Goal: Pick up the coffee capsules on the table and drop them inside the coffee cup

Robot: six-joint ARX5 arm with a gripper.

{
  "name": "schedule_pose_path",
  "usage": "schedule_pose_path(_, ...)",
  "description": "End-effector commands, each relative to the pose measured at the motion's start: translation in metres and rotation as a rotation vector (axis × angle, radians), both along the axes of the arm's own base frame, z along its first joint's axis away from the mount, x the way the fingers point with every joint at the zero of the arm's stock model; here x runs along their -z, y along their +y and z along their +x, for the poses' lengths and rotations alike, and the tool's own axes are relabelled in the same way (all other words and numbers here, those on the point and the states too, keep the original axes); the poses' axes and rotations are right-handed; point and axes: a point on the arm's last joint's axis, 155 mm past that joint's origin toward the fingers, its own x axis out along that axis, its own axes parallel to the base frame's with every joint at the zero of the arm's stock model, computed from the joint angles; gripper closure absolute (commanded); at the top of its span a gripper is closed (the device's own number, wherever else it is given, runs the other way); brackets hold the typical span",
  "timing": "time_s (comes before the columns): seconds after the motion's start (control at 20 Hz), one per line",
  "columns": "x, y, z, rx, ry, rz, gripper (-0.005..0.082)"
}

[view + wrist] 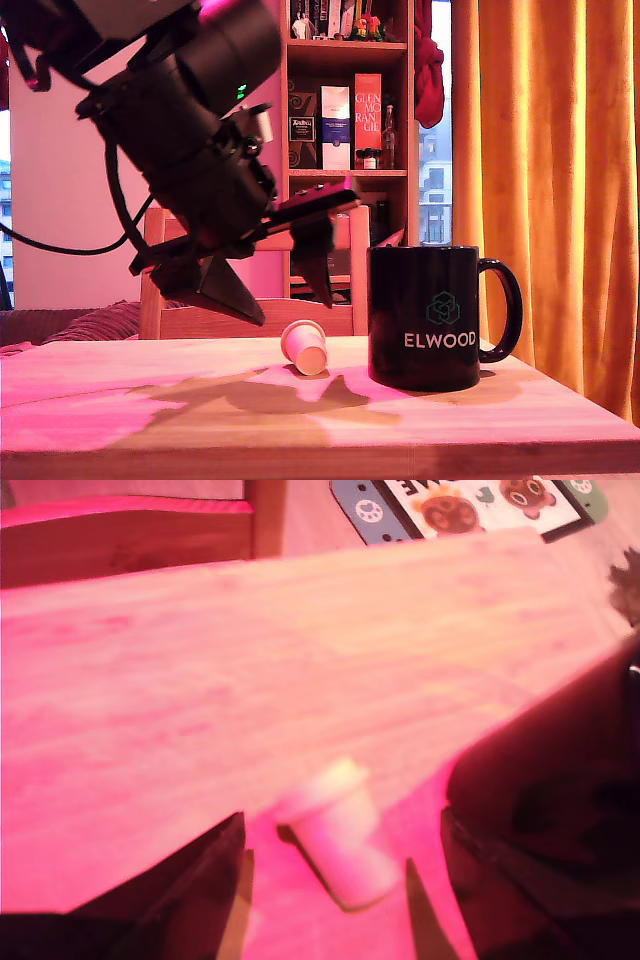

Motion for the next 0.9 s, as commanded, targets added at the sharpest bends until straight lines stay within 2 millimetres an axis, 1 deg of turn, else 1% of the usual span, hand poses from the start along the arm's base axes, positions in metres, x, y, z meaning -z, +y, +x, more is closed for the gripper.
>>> schedule_pose_path(0.0,0.016,0.002,-0.003,0.018,0.029,0.01,0.0204)
schedule_pose_path(0.1,0.022,-0.004,-0.007,0.051,0.055,-0.007,0.0204)
schedule_pose_path(0.25,0.033,-0.007,-0.012,0.071,0.081,0.003,0.0204)
schedule_pose_path(0.65,0.042,-0.002,-0.013,0.075,0.089,0.042,0.0204)
schedule_pose_path(0.85,0.055,-0.001,-0.015,0.077,0.114,0.061,0.0207)
